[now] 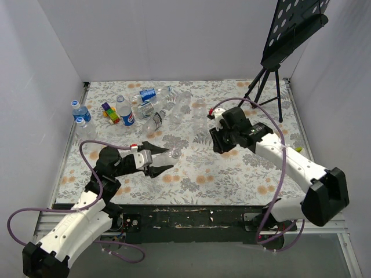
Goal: Screw on the bottle caps
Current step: Screw the bottle cap onto the plastic bottle.
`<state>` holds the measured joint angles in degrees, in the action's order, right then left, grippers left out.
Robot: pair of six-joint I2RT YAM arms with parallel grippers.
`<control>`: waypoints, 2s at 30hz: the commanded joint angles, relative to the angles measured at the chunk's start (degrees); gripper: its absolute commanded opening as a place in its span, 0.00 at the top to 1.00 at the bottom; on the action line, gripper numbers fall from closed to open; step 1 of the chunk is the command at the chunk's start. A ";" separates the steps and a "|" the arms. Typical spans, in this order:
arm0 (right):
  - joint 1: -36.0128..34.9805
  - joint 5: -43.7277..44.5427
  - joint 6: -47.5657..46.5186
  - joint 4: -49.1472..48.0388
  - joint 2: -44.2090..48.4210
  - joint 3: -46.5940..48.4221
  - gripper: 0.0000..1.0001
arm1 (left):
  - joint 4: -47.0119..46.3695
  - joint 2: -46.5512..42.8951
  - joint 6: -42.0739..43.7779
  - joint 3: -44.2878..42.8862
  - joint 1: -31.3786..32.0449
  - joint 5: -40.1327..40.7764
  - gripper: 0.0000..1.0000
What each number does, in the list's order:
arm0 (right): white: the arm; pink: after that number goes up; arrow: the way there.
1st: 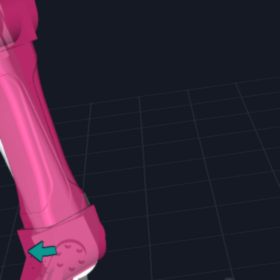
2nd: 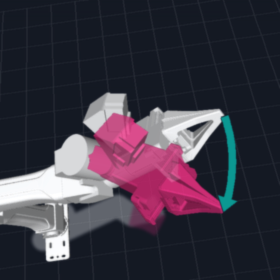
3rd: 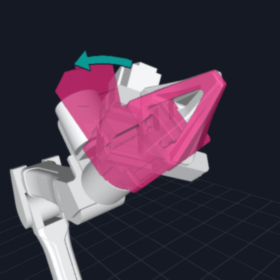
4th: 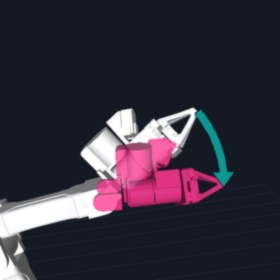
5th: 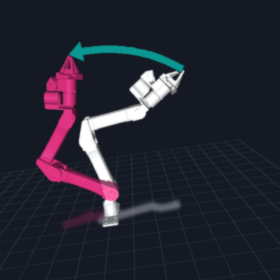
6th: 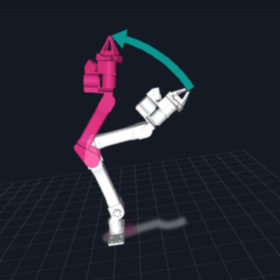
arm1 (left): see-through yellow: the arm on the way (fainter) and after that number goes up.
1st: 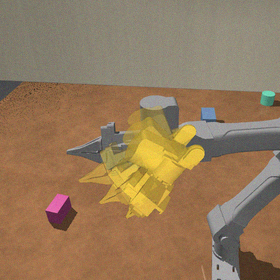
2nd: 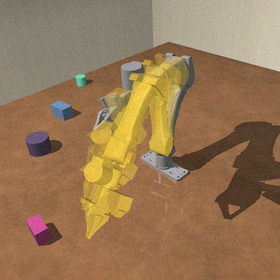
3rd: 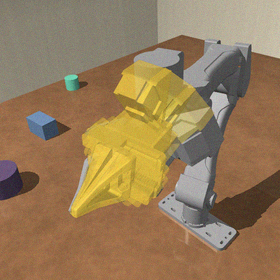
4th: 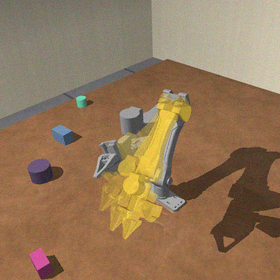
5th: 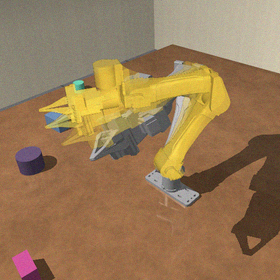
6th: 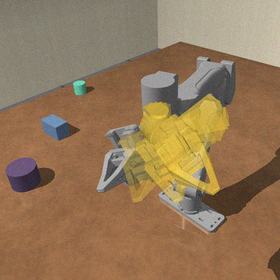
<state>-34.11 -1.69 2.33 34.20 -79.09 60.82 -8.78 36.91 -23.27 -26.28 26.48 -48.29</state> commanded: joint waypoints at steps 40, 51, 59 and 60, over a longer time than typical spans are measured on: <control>-30.14 -12.28 -27.90 0.61 8.34 17.14 0.86 | 5.79 2.47 7.36 -0.52 5.69 -3.21 0.91; -30.84 -14.04 -30.45 5.61 6.76 17.84 0.87 | 2.80 3.87 1.74 -0.70 5.69 -5.67 0.97; -31.02 -16.58 -32.91 9.48 6.05 18.19 0.87 | 1.13 4.84 0.94 -0.44 5.69 -8.83 0.98; -30.93 -17.20 -33.35 9.92 5.88 18.46 0.87 | 1.04 4.84 1.29 -0.35 5.69 -9.10 0.98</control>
<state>-64.53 -15.44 -28.80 40.18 -72.25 76.75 -4.23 42.02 -21.80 -24.82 32.08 -54.78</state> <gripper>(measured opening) 0.389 0.531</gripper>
